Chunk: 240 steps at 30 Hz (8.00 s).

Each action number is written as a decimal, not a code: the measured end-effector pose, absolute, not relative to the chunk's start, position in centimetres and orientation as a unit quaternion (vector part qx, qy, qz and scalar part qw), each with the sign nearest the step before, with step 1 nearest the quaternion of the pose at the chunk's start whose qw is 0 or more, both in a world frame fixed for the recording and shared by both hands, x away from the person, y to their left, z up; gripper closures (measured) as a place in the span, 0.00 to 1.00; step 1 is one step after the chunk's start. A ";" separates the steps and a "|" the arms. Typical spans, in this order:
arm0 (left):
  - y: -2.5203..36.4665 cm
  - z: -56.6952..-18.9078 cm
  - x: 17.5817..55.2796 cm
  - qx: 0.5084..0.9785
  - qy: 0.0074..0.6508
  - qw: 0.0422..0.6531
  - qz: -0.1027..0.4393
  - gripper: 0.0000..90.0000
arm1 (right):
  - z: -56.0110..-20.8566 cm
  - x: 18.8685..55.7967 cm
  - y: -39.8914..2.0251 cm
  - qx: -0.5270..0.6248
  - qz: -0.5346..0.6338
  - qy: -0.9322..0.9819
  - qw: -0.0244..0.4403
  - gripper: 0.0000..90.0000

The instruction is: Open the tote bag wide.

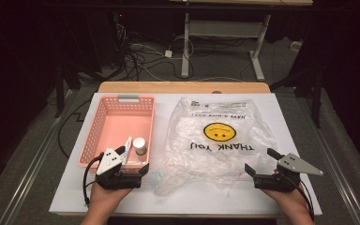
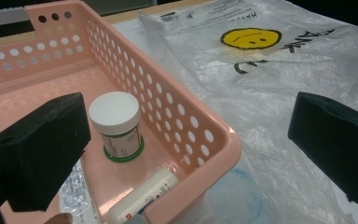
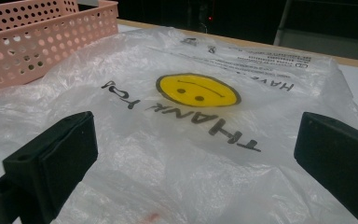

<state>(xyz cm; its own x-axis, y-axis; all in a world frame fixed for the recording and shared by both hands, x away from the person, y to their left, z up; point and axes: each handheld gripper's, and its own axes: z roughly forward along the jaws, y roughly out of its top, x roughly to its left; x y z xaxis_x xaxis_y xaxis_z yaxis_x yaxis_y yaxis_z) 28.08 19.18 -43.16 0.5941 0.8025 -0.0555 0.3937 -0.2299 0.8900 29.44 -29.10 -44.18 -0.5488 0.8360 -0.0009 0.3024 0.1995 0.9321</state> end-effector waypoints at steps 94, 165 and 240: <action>19.1 -42.8 28.2 0.757 0.404 0.483 0.176 0.00 | -46.0 28.4 -34.2 0.471 0.342 0.775 0.244 1.00; 17.8 -42.8 28.5 0.776 0.376 0.477 0.169 0.00 | -45.9 48.3 -38.2 0.538 0.355 0.724 0.247 0.99; 19.1 -43.2 27.9 0.759 0.389 0.493 0.175 0.00 | -44.0 29.0 -31.4 0.421 0.451 0.745 0.253 0.00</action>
<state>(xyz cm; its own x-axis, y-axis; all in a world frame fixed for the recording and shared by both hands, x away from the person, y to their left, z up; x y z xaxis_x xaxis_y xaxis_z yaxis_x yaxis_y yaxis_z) 27.89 19.05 -43.17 0.6371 0.7617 -0.1179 0.4176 -0.2126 0.8834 28.95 -31.37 -43.98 -0.5170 0.8560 0.0024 0.3991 0.2386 0.8853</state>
